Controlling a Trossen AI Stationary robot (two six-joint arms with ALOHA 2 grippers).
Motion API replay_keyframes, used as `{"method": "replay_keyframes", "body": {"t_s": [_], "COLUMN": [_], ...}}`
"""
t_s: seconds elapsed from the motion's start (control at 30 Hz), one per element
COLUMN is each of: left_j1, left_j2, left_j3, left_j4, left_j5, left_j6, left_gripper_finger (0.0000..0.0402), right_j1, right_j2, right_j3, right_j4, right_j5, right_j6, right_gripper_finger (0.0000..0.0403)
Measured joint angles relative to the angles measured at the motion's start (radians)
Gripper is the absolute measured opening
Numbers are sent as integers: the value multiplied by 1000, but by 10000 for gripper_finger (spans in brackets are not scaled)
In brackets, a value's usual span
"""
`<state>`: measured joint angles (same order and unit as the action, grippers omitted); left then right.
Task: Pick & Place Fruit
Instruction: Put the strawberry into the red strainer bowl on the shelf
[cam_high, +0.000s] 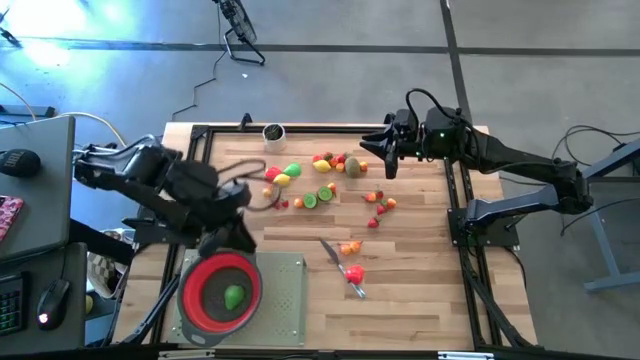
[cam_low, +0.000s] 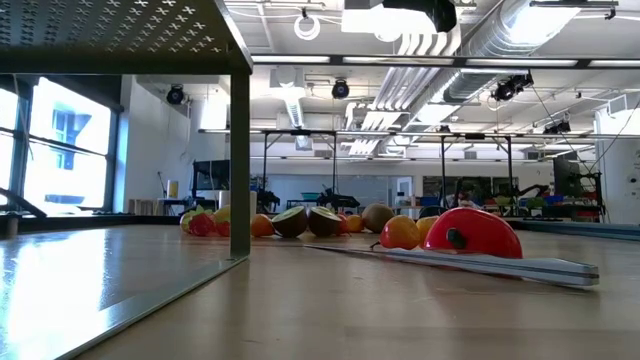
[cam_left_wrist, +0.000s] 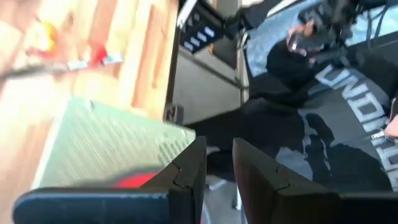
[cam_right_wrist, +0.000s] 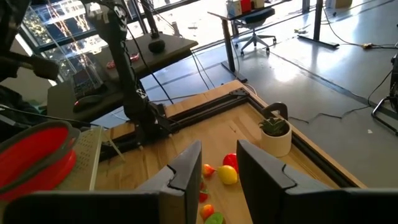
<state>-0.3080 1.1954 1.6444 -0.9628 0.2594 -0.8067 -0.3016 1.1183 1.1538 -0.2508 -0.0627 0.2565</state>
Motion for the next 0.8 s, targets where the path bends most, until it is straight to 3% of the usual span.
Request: {"method": "replay_keyframes", "body": {"t_s": [0.53,0.8], "left_j1": [315,432], "left_j2": [0,0], "left_j3": [0,0], "left_j4": [141,261], "left_j5": [35,-104], "left_j6": [307,438], "left_gripper_finger": [76,76], "right_j1": [0,0], "right_j2": [0,0], "right_j3": [0,0], "right_j4": [-24,-38], "right_j5": [1,11], "right_j6": [-46,-135], "right_gripper_finger": [94,94]}}
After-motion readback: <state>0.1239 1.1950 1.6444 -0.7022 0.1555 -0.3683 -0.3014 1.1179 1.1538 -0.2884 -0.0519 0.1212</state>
